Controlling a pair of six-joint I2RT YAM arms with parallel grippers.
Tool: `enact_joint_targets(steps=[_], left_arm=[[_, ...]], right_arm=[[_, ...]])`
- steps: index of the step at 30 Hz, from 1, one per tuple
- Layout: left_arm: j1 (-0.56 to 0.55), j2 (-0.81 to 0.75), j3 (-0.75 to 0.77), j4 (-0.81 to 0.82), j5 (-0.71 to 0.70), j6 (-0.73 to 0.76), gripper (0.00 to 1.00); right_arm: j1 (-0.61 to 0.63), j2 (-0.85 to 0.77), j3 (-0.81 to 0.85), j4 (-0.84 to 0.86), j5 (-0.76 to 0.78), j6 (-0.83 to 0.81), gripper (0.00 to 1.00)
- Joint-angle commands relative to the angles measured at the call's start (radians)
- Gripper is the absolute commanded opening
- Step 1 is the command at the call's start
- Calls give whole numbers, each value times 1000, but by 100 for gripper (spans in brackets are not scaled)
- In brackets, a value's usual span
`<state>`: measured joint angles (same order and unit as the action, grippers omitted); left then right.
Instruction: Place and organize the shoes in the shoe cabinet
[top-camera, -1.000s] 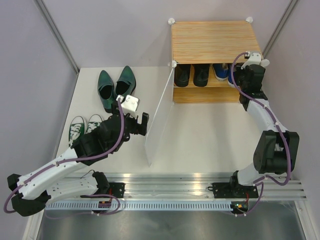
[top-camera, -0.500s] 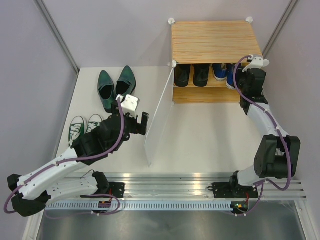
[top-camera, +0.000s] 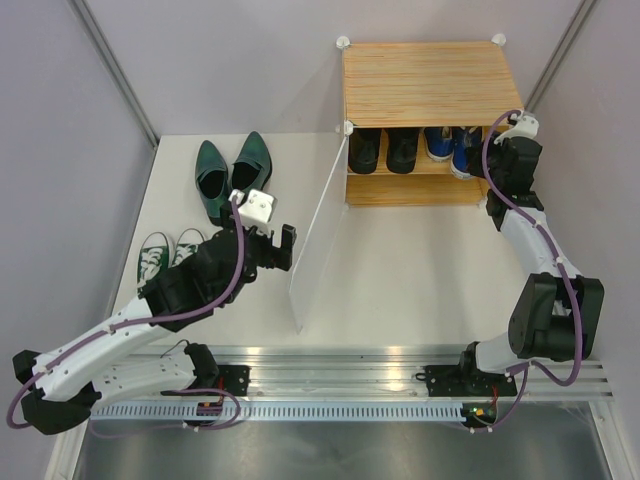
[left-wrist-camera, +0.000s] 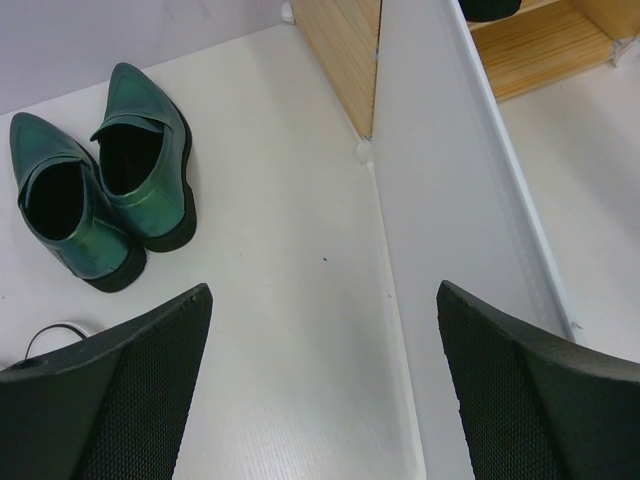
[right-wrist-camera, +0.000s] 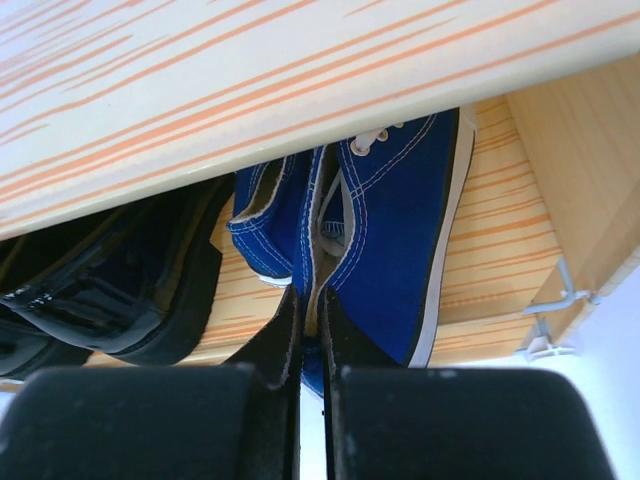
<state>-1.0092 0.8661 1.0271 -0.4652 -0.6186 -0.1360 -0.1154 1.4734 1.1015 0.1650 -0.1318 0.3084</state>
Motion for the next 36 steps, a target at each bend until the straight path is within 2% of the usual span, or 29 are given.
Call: enact_joint_targets(steps=[1,10,18,29,36], left_arm=[[4,-15,2,30,20,10,95],[4,-22,4,28,25,9,95],[4,-21,4,28,23,9,95],[4,-7,2,30,19,10,95],[6,-4,2,28,14,12,95]], right_arm=[[6,-8,11,132,-88,110,1],[17,-15,9,96,-81,112,1],[-1,-30,109,-96,81,-106,1],[-72,-15,93,-85,90,-43,1],[-76,-2,120,-73,204,11,1]])
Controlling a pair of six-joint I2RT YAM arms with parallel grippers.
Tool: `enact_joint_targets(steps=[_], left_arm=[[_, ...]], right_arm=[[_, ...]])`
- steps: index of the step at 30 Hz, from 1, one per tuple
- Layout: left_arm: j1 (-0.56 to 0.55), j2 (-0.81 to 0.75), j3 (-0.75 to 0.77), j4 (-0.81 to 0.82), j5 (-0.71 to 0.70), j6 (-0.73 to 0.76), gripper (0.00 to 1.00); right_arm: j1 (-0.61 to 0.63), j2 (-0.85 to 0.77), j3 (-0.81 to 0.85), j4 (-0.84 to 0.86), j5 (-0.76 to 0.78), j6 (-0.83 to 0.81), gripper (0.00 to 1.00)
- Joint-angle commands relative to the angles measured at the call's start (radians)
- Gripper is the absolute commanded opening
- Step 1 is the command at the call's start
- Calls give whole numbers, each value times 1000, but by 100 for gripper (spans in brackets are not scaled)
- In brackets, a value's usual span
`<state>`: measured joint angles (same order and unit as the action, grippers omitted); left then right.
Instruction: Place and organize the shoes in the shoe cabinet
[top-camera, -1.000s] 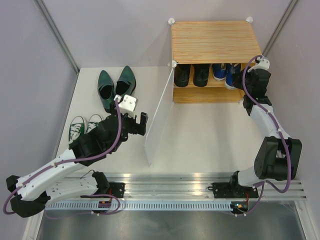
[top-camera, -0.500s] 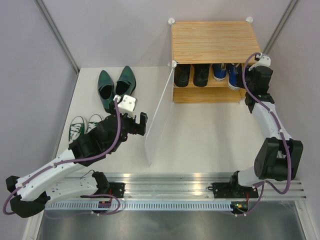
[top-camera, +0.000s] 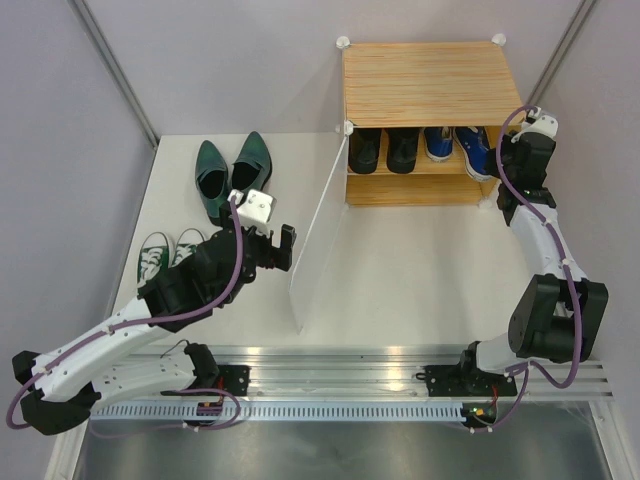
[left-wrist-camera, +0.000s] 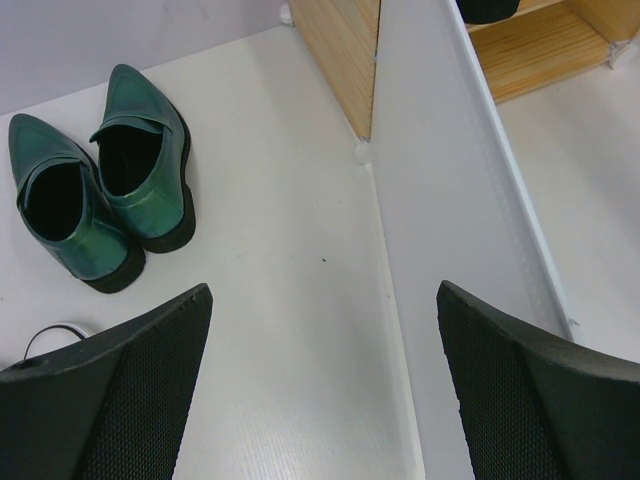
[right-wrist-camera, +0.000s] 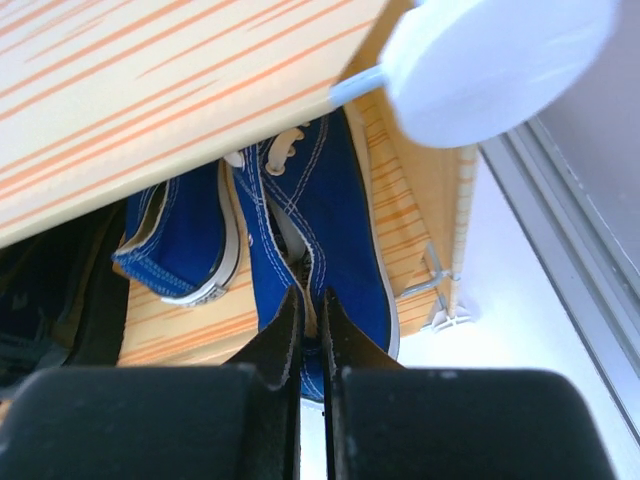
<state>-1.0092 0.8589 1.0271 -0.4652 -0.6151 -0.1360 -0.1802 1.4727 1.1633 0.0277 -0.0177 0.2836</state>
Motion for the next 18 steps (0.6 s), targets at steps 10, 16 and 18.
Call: enact_joint_targets(steps=[10,16,18], left_arm=[[12,15,2,28,9,12,95],[18,17,2,28,8,12,95],[21,15,2,28,8,12,95]], right_arm=[[-12,11,33,127,206,201,1],[-12,54,29,193,176,269,1],[-12,70,33,198,170,278,1]])
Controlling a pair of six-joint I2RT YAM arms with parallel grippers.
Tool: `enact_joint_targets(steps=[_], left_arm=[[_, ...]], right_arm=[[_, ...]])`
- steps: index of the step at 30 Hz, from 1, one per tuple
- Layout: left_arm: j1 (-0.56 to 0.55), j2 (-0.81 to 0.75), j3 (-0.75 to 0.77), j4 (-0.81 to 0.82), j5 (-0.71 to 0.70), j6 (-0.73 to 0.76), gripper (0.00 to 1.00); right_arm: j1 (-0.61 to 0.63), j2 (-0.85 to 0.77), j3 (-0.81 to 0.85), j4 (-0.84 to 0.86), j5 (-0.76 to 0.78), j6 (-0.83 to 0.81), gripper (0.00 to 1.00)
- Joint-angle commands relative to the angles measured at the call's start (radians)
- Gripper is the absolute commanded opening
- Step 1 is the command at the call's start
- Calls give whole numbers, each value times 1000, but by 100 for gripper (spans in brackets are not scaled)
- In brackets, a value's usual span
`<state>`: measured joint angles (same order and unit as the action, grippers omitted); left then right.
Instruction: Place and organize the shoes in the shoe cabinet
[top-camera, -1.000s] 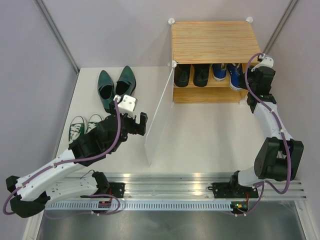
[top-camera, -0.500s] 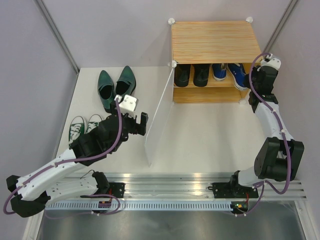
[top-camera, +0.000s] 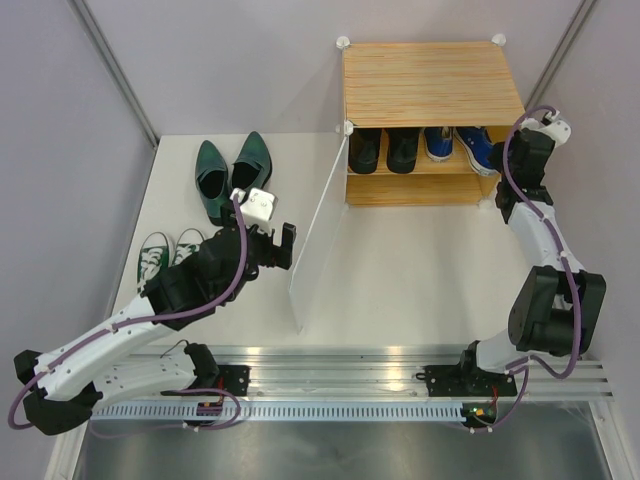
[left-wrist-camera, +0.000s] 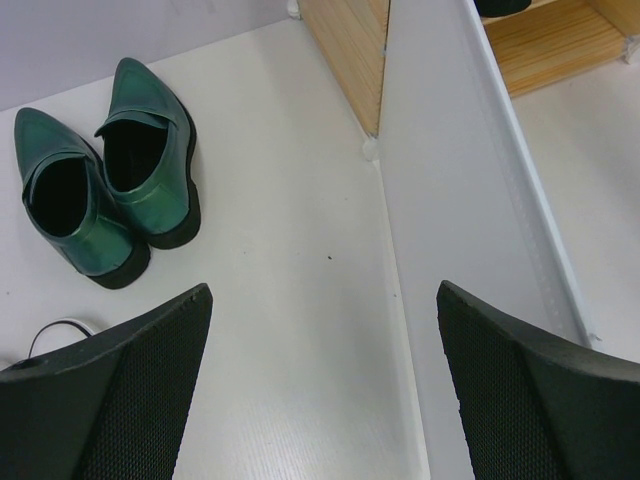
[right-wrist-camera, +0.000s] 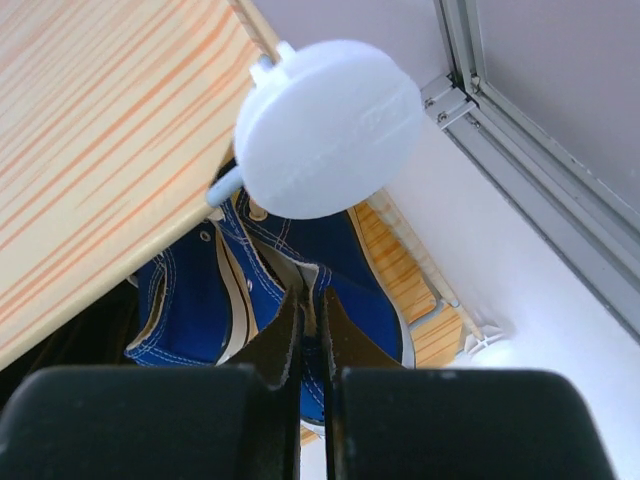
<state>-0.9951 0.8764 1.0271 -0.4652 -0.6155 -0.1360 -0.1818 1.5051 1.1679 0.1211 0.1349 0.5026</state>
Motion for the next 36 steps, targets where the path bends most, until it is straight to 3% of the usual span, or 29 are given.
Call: enact_joint_targets(steps=[1,14,18,27,31,36], left_arm=[[7,-2,1,28,8,12,95],[13,6,2,28,11,7,95],[13,7,2,28,16,7,95],[16,4,2,28,16,7,95],[16,-1,2,28,17,7,95],[16,-8,2,28,17,7,95]], right_arm=[[-10,43,30,109,15,62,1],[-7,41,-22,101,-116,-18,3],[-7,29,-25,46,-133,-75,39],[-7,-58,-43,-26,-155,-121,59],[-7,-155,-118,-63,-103,-113,59],[-8,-244,-258,-72,-60,-43,30]])
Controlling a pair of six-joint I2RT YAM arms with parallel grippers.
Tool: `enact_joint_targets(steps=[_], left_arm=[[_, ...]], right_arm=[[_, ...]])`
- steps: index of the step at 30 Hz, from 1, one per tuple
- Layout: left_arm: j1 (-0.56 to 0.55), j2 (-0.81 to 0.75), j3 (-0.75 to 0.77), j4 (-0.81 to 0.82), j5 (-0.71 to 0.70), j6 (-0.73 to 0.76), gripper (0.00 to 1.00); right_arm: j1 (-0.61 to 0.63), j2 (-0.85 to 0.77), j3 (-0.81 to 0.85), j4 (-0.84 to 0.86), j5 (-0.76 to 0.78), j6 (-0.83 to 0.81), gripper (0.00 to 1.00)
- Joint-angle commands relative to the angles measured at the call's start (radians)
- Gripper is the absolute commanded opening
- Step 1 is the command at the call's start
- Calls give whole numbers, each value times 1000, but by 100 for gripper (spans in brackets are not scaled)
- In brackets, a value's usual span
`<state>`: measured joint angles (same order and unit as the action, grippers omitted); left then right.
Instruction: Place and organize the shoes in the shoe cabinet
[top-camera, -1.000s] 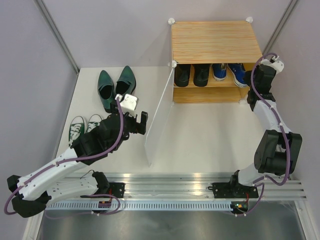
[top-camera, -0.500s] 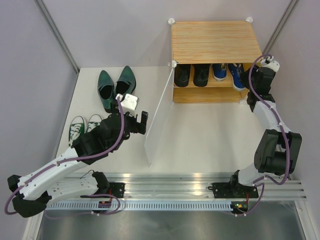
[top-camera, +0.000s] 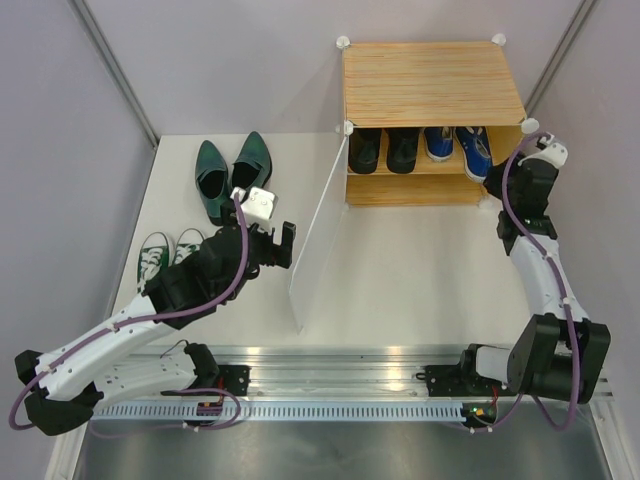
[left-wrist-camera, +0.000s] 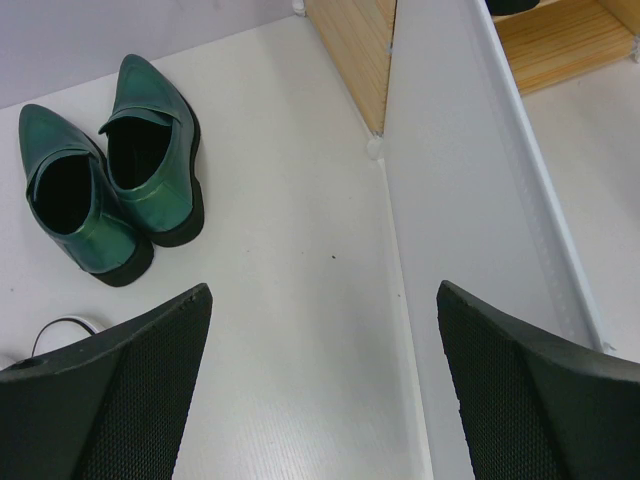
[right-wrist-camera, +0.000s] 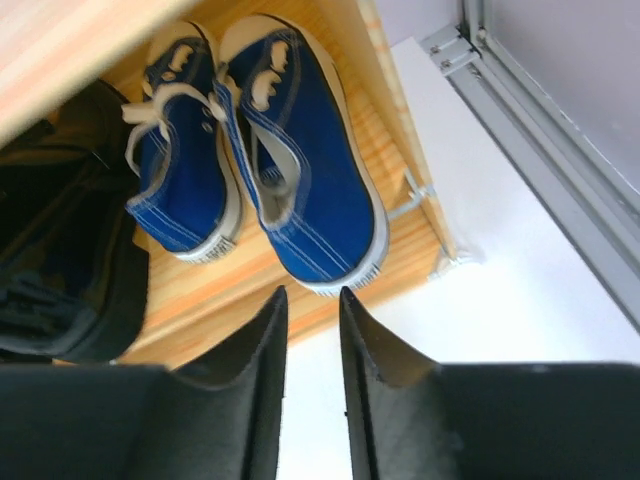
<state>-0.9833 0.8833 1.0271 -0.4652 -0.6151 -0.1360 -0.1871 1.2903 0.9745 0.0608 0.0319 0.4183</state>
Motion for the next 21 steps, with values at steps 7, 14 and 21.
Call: enact_joint_targets(steps=[7,14,21], left_arm=[[5,-23,2,28,17,7,95],[5,-26,1,28,6,12,95],[5,-24,1,28,-6,16,95]], right_arm=[[-2,9,-120,-13,76,76,20],[-2,136,-74,57,88,70,22],[-3,271,27,175,-4,57,24]])
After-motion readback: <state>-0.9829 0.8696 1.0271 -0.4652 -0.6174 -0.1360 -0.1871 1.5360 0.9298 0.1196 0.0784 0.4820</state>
